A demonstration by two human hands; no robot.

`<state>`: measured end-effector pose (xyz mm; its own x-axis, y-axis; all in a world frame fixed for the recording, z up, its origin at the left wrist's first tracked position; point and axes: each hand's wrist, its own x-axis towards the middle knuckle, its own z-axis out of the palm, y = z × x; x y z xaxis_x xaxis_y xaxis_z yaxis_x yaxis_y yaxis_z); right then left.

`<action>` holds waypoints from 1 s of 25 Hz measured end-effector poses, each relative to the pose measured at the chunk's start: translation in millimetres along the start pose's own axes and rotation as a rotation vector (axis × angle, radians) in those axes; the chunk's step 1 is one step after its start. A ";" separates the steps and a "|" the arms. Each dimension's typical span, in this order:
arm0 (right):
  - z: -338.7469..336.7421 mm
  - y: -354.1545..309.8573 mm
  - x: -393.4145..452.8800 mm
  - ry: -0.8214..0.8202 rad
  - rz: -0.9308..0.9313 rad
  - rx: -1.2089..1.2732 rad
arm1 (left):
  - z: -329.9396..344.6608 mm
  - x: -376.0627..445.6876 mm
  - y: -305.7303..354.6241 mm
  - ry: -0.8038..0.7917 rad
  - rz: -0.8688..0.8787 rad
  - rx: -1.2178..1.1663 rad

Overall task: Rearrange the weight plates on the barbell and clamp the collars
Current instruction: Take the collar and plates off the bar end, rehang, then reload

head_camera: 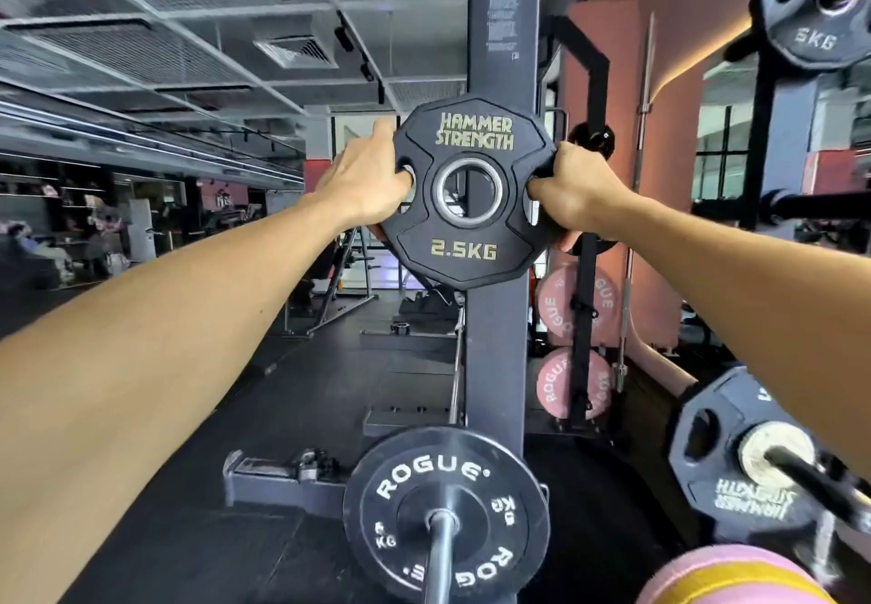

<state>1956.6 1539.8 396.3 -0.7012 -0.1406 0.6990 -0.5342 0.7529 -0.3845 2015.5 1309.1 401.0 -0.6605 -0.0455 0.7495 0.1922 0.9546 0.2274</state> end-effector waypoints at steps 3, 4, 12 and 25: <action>46.0 23.3 -62.3 0.021 -0.001 -0.031 | 42.0 -69.2 -21.6 0.000 -0.003 0.013; 62.3 31.2 -84.6 0.021 -0.006 -0.042 | 56.6 -94.1 -28.8 -0.005 -0.002 0.012; 169.7 64.0 -259.8 -0.026 0.014 -0.021 | 137.7 -274.3 -84.3 -0.041 0.007 -0.013; 247.7 63.3 -454.9 -0.225 0.115 -0.055 | 175.6 -476.1 -133.7 -0.274 -0.111 -0.081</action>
<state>2124.8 1492.1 -95.4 -0.8465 -0.1865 0.4987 -0.4225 0.8053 -0.4160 2176.8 1254.8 -95.4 -0.8495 -0.0571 0.5244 0.1575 0.9213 0.3555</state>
